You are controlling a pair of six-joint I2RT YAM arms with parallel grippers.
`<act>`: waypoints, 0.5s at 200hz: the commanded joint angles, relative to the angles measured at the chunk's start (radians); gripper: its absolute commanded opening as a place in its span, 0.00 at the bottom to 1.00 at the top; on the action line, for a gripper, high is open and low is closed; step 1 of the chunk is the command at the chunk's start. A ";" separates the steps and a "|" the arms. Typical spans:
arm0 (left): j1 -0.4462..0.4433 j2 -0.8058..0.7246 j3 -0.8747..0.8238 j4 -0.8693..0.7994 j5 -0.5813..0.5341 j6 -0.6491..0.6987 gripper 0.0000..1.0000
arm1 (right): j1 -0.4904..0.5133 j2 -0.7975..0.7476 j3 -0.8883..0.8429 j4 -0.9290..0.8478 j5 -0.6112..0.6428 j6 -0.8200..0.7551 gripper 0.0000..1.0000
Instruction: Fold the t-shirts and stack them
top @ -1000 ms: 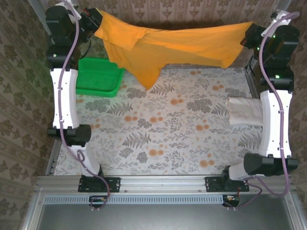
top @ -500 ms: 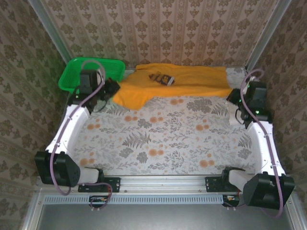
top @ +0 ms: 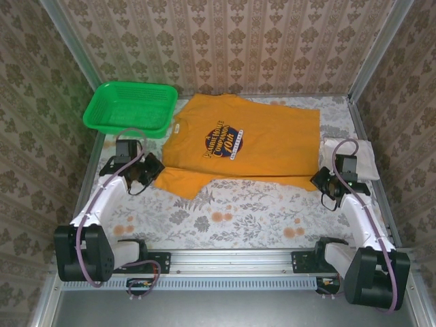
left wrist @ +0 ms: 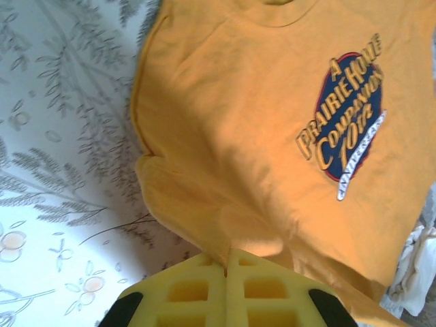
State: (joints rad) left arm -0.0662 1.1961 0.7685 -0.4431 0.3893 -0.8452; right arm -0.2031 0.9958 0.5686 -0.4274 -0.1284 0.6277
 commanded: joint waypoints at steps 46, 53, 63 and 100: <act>0.068 -0.043 -0.110 -0.061 0.036 0.031 0.00 | -0.005 -0.170 -0.112 -0.155 0.041 0.199 0.00; 0.077 -0.043 -0.116 -0.063 0.037 0.043 0.00 | -0.005 -0.199 -0.126 -0.175 0.031 0.229 0.00; 0.092 -0.040 -0.124 -0.069 0.038 0.052 0.00 | -0.005 -0.238 -0.144 -0.208 0.003 0.271 0.00; 0.128 -0.042 -0.151 -0.075 0.039 0.050 0.06 | 0.012 -0.411 -0.240 -0.347 -0.052 0.421 0.12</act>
State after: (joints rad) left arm 0.0418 1.1690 0.6411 -0.4904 0.4278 -0.8143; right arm -0.2020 0.6807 0.3878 -0.6209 -0.1608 0.9020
